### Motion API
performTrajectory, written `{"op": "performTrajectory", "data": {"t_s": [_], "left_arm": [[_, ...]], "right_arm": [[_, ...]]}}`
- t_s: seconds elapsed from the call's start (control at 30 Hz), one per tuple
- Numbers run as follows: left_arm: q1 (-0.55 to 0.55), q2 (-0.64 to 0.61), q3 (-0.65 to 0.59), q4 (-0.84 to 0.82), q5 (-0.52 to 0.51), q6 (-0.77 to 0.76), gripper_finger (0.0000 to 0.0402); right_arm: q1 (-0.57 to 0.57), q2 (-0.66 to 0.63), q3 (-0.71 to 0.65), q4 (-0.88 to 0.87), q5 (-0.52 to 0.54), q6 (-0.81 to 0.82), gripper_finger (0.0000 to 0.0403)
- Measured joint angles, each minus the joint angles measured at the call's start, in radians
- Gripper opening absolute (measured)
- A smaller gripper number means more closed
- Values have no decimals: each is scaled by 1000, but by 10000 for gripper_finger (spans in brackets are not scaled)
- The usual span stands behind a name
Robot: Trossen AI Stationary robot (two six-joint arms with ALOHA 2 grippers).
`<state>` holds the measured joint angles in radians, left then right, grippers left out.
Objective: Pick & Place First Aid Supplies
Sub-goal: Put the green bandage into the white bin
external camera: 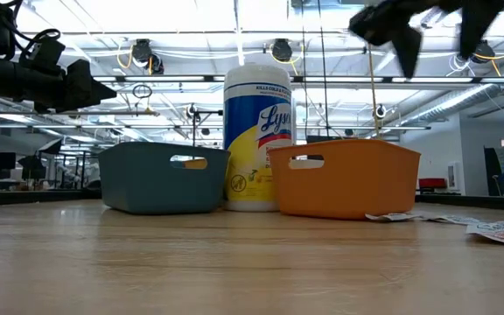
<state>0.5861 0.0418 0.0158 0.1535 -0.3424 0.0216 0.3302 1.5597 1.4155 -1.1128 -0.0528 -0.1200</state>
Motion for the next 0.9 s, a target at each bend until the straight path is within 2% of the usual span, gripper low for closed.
{"op": "performTrajectory", "data": {"t_s": [0.17,0.33,0.6,0.9], "left_arm": [[0,0,0,0,0,0,308],[0,0,0,0,0,0,308],[0,0,0,0,0,0,308],[0,0,0,0,0,0,308]], "right_arm": [[149,0,0,71,0,0,222],[249,11,1,149,4,-20,218],[289,101,-37,275,1,-24,213],[294,217,-89,342,-1,-24,212]]}}
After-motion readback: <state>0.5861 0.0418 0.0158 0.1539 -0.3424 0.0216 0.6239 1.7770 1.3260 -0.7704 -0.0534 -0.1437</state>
